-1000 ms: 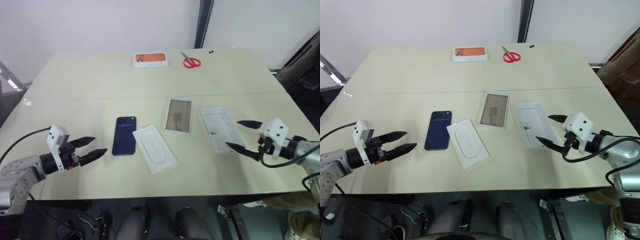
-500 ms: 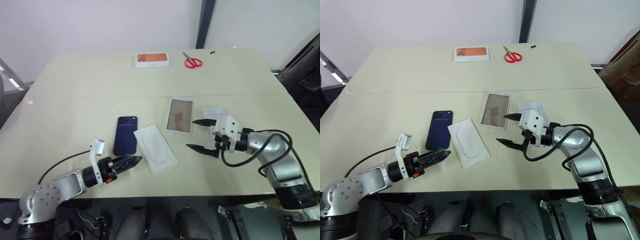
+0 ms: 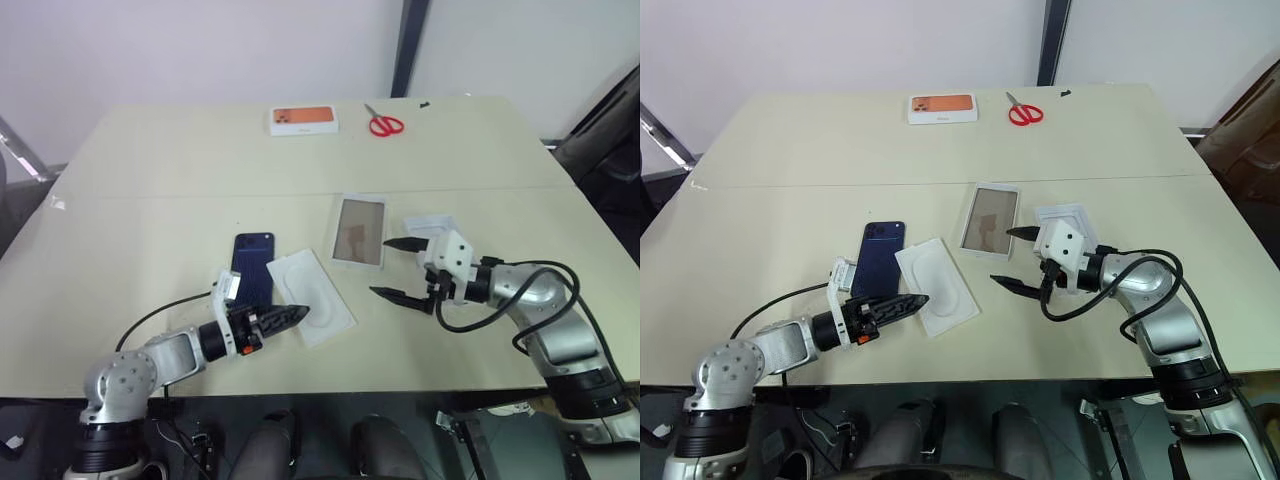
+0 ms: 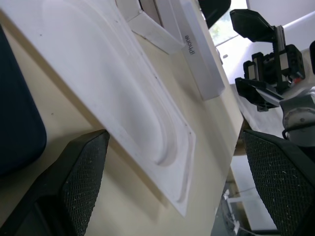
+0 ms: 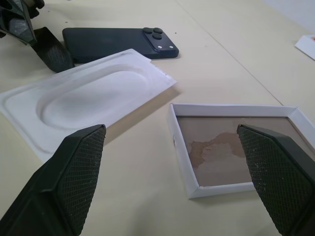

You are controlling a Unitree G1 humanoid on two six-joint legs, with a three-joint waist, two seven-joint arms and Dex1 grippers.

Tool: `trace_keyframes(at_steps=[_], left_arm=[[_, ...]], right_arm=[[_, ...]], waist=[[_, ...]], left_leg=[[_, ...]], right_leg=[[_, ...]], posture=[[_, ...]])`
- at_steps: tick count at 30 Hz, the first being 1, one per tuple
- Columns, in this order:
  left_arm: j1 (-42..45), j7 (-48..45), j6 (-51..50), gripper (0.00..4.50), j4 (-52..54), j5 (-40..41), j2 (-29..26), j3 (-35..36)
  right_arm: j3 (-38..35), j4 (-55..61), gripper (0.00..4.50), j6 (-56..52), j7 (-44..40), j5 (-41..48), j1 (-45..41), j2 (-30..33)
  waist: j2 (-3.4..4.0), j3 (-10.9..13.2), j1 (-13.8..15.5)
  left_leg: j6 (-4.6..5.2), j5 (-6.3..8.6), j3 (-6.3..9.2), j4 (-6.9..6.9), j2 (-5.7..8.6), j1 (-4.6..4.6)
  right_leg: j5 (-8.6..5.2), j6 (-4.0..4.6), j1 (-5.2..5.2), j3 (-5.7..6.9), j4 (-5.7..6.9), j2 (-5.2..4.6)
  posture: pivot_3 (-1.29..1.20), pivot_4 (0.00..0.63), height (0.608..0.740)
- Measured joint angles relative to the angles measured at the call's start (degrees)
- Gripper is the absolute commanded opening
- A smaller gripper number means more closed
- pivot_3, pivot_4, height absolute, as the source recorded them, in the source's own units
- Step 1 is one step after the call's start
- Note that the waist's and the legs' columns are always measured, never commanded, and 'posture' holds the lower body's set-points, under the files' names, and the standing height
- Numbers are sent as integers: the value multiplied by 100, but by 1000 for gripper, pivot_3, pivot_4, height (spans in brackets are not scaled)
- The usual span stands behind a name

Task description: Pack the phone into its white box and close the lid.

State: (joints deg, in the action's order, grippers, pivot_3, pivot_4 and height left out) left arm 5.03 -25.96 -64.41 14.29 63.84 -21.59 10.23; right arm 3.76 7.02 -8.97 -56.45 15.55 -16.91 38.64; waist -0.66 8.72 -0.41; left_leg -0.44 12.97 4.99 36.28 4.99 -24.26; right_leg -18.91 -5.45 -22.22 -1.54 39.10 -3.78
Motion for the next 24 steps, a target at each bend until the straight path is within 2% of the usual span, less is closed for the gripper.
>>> trace_keyframes(at_steps=[1,4,11,12,24], left_arm=[[1,1,0,4500,-29,1,33,0],[15,0,70,3657,-97,-87,62,-47],[24,-10,34,224,-288,-196,87,-76],[42,-10,17,101,-236,-197,87,-98],[382,72,-279,101,-520,-189,-17,-20]], right_arm=[[0,0,4466,0,10,-22,1,0],[0,1,4500,0,40,-65,1,0],[0,11,4500,0,89,-83,0,1],[0,14,4500,0,91,-83,0,1],[-9,60,4500,-23,146,-82,-86,1]], waist=[[1,-1,4],[1,-2,15],[4,-3,1],[8,-6,10],[17,-11,-10]], left_leg=[[0,0,-1,1,0,0],[0,0,0,0,1,3],[0,0,0,-1,1,5],[1,0,0,-2,1,10],[2,1,1,-5,0,25]], right_leg=[[0,0,1,0,0,0],[0,0,4,0,-1,0],[0,0,5,-1,-1,0],[0,0,10,-1,-1,0],[0,0,23,0,-3,0]], posture=[[0,150,734],[0,150,734],[0,150,734],[0,150,734],[0,150,734]])
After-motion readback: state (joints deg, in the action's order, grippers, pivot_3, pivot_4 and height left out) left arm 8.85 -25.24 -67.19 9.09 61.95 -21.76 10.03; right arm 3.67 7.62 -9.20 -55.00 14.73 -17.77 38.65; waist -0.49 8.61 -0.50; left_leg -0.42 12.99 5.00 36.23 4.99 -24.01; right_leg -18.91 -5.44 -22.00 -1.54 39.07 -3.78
